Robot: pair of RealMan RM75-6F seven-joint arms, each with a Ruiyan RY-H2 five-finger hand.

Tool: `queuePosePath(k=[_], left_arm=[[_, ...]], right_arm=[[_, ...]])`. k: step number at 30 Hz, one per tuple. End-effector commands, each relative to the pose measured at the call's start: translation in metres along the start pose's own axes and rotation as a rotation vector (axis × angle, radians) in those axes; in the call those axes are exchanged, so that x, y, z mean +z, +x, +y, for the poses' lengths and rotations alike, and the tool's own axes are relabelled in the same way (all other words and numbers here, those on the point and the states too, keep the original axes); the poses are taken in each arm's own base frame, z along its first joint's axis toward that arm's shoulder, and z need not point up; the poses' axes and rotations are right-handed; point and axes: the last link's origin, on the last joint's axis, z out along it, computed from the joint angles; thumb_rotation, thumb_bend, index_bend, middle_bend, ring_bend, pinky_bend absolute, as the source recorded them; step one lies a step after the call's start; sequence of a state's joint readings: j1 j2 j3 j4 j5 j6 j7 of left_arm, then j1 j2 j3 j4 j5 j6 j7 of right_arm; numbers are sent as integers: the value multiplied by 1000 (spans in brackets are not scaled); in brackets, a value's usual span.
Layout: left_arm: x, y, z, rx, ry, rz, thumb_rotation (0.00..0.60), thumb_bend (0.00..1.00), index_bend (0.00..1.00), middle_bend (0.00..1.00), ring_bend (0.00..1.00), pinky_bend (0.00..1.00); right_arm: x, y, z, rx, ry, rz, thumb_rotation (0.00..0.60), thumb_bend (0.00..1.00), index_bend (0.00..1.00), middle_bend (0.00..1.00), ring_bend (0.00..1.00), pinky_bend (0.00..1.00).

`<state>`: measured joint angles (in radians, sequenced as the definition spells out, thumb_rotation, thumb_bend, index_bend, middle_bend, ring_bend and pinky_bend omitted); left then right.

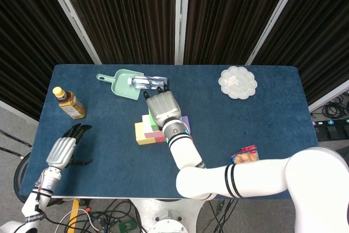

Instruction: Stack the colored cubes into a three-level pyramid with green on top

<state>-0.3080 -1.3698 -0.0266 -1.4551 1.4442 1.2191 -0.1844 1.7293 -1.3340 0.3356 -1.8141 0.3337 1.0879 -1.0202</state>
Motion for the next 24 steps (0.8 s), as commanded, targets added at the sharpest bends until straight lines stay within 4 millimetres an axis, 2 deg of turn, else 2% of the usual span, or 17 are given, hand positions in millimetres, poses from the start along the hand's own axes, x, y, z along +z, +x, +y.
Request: queuePosePath(k=[1, 24], left_arm=[[0, -1, -1, -5, 6, 0, 600, 41, 111, 95, 2, 143], [-2, -2, -5, -16, 15, -26, 600, 40, 111, 95, 2, 143]], right_arm=[[0, -2, 1, -3, -5, -5, 600, 193, 0, 479, 69, 0], [2, -3, -2, 2, -19, -13, 600, 193, 0, 483, 82, 0]])
